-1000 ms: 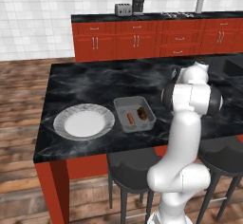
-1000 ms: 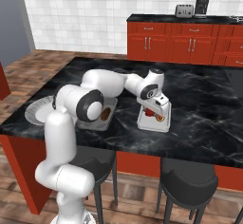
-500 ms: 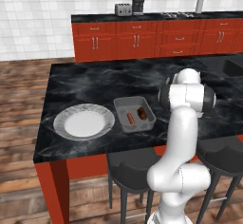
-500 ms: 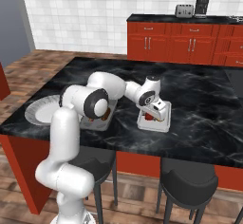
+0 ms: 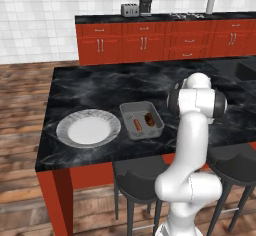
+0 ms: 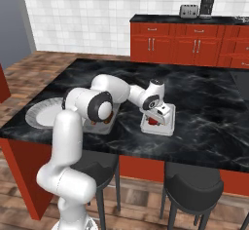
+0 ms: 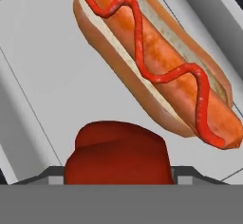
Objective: Place one cooked food and one vegetable from the large plate to each tupperware container.
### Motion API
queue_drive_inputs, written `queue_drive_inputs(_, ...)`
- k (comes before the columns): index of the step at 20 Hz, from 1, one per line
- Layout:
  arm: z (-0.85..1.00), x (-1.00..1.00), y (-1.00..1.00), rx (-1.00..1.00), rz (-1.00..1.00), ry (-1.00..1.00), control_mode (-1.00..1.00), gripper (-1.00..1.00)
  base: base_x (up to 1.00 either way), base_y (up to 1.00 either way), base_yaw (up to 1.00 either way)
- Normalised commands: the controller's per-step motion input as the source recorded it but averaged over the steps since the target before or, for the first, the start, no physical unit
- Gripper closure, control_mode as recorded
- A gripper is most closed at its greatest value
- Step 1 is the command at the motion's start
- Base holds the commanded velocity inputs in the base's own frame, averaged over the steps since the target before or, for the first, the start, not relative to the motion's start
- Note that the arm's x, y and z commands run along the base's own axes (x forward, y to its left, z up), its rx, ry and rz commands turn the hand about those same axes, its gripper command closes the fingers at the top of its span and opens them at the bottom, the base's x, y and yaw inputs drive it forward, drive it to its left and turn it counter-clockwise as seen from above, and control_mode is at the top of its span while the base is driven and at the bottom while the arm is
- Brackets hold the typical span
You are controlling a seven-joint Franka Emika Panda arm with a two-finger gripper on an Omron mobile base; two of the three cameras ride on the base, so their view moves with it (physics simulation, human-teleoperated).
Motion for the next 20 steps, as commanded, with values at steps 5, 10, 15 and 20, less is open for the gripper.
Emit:
queue_drive_inputs(5, 0.03, 0.0, 0.0, 0.0, 0.0, 0.0, -1.0, -1.0, 0.0, 0.0, 0.0)
queue_drive_inputs(10, 0.25, 0.0, 0.09, -0.09, 0.0, -0.01, -1.0, -1.0, 0.0, 0.0, 0.0)
queue_drive_inputs(15, 0.41, -0.14, 0.22, -0.09, 0.0, -0.04, -1.0, -1.0, 0.0, 0.0, 0.0)
queue_drive_inputs(20, 0.2, -0.15, 0.08, -0.06, -0.01, -0.02, -1.0, -1.0, 0.0, 0.0, 0.0)
